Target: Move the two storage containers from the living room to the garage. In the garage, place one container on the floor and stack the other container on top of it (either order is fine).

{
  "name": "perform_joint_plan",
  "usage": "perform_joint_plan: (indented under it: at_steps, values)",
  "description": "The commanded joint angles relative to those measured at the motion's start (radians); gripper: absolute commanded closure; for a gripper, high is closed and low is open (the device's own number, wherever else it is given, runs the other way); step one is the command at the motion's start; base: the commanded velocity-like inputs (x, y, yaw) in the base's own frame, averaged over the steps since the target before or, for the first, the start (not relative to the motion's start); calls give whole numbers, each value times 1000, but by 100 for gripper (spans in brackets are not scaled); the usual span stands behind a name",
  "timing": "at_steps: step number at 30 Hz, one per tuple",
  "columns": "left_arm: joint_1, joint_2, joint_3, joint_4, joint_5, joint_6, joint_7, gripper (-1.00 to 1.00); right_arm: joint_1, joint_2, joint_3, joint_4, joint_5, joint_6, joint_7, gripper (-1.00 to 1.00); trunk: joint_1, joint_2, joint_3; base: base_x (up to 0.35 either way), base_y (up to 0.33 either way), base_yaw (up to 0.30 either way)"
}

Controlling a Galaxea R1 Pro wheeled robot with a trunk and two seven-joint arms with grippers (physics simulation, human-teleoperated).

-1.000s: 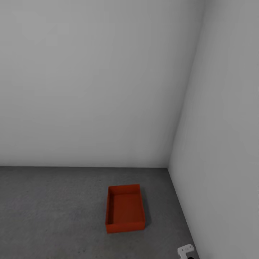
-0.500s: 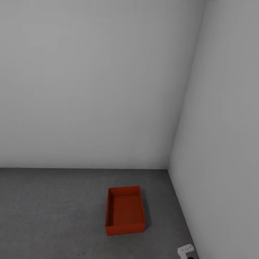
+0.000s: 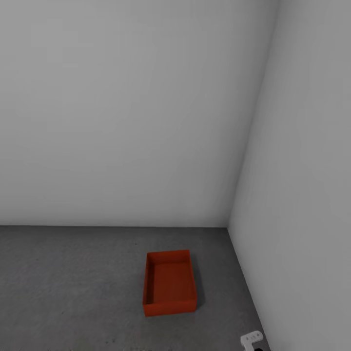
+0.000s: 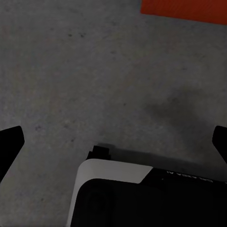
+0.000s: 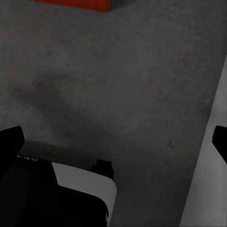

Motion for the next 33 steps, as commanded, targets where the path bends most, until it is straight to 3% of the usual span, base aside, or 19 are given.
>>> perform_joint_plan:
  at_steps: [1, 12, 33]
  values:
    - [-1, 0, 1, 1, 4, -3, 1, -100, -2, 0, 7, 4, 1, -8, -1, -100, 1, -2, -3, 0, 0, 0]
    - [-1, 0, -1, 14, 3, -8, 1, -100, -2, 0, 7, 4, -6, -9, -14, -100, 1, -2, -4, -1, 0, 0]
    - [1, -1, -1, 21, 3, -11, 1, -100, 1, 0, 7, 4, -3, -9, -14, -100, 1, -2, -4, -335, 7, 0]
